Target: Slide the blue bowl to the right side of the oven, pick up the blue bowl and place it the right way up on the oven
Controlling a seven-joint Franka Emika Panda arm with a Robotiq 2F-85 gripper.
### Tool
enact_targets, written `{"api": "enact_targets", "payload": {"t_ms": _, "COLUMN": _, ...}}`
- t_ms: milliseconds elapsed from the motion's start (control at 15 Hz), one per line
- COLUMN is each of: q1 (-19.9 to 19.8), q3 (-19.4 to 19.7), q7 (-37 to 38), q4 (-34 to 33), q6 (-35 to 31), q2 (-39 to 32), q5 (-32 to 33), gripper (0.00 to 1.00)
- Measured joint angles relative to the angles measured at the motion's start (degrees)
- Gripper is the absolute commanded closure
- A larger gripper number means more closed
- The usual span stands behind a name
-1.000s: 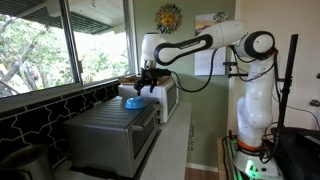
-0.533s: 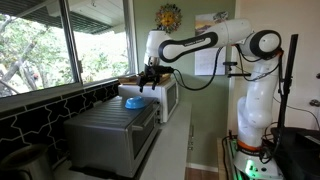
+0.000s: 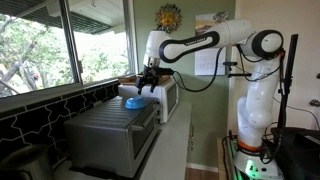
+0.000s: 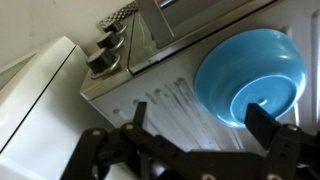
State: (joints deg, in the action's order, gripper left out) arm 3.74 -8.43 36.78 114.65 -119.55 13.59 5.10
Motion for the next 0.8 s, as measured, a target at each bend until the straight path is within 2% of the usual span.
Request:
{"api": "enact_targets", "payload": {"t_ms": 267, "q1": 0.00, "q3": -0.36, "q7": 0.00, "q4": 1.63, "q6": -2.88, "q2": -0.50, "q5": -0.15, "gripper": 0.00}}
{"api": "enact_targets", "payload": {"t_ms": 800, "q1": -0.22, "q3": -0.40, "q7": -0.06, "q4": 2.48, "q6": -3.96, "q2": -0.51, "q5": -0.09, "gripper": 0.00}}
